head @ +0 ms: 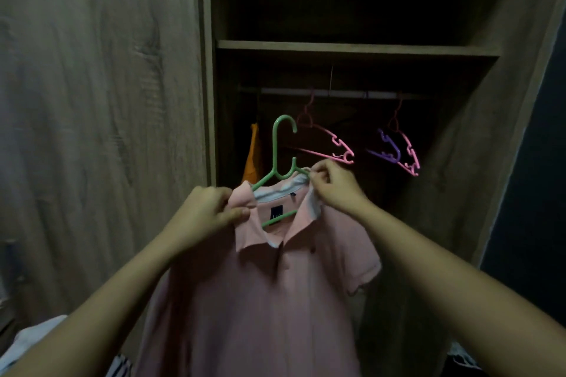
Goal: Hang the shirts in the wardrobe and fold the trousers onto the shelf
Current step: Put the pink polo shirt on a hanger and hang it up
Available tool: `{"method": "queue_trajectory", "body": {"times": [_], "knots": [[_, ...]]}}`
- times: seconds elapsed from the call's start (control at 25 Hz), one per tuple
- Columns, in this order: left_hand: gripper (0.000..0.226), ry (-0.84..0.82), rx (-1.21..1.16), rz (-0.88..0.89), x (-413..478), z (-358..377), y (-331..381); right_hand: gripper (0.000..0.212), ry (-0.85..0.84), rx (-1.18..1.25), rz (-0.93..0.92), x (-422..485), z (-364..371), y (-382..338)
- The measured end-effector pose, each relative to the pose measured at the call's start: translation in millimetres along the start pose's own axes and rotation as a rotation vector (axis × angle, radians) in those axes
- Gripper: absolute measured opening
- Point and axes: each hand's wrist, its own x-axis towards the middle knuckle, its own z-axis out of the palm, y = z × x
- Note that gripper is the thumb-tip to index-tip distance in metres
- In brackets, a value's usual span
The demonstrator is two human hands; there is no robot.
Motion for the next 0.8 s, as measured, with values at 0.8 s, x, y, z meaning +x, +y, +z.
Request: {"method": "queue_trajectory", "body": {"times": [0.8], "knots": [[0.072,0.132,-0.454,0.010,92.3,113.2,67.8,0.023,-0.066,0.308,-0.028,168.4,29.5,7.0]]}}
